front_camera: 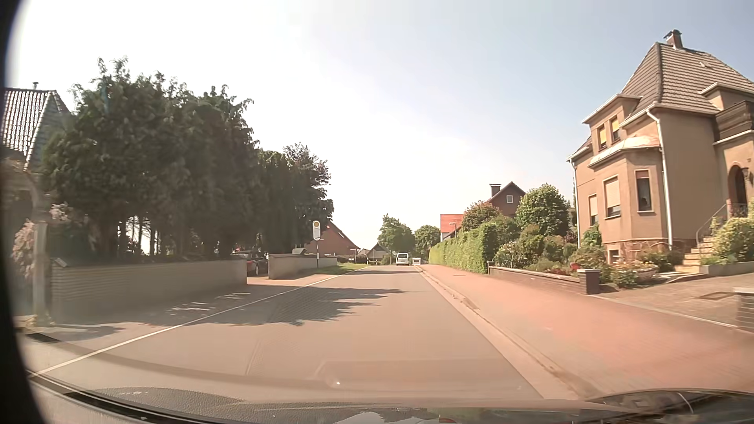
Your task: Follow the waypoints while adhering to traffic rules and regulations
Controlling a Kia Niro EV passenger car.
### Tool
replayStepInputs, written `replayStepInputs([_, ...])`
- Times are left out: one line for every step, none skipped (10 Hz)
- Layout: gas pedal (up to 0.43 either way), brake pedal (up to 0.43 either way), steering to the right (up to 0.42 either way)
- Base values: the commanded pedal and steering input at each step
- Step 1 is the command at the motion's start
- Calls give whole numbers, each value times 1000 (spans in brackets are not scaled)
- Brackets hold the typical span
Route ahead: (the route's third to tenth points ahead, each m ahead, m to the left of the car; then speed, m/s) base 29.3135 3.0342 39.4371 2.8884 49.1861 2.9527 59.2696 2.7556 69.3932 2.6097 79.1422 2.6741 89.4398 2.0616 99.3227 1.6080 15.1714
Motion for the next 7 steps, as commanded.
replayStepInputs([209, 0, -11])
replayStepInputs([209, 0, -11])
replayStepInputs([209, 0, -10])
replayStepInputs([209, 0, -8])
replayStepInputs([209, 0, -6])
replayStepInputs([209, 0, -5])
replayStepInputs([209, 0, -5])
